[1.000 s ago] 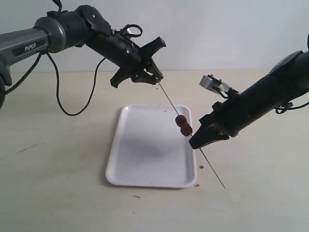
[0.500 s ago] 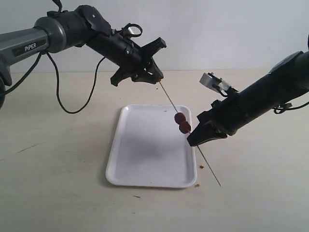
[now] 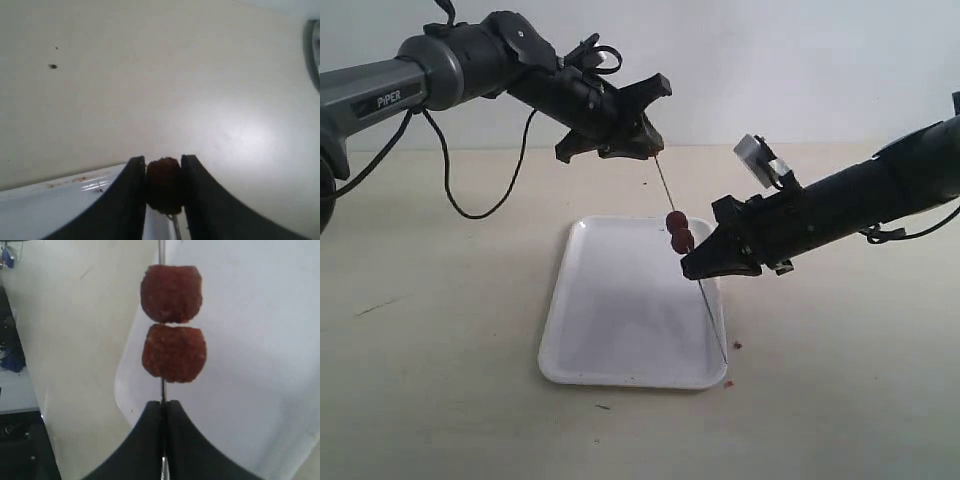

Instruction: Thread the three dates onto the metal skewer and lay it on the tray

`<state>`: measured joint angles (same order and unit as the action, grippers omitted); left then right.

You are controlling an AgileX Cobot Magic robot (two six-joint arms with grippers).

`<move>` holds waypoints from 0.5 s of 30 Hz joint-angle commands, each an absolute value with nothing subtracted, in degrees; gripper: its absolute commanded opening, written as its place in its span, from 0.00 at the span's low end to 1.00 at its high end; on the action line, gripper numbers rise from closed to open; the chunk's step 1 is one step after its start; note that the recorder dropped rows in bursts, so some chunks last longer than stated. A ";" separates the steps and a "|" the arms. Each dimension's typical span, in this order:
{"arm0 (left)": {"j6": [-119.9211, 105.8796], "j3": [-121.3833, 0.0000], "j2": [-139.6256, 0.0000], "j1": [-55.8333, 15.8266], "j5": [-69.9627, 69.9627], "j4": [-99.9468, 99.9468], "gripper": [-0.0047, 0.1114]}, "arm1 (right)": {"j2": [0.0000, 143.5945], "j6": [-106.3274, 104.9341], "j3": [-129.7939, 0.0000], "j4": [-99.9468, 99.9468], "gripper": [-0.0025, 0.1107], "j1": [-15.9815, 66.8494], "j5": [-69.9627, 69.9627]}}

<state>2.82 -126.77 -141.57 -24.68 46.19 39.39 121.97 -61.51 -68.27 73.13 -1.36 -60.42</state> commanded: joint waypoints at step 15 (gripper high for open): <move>-1.30 -126.78 -140.91 -30.03 47.44 39.59 0.27 | 121.77 -70.08 -68.37 96.16 0.02 -1.35 -54.02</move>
<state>-1.08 -126.77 -141.53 -29.62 45.59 39.86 121.97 -66.28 -68.27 91.26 -1.36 -53.97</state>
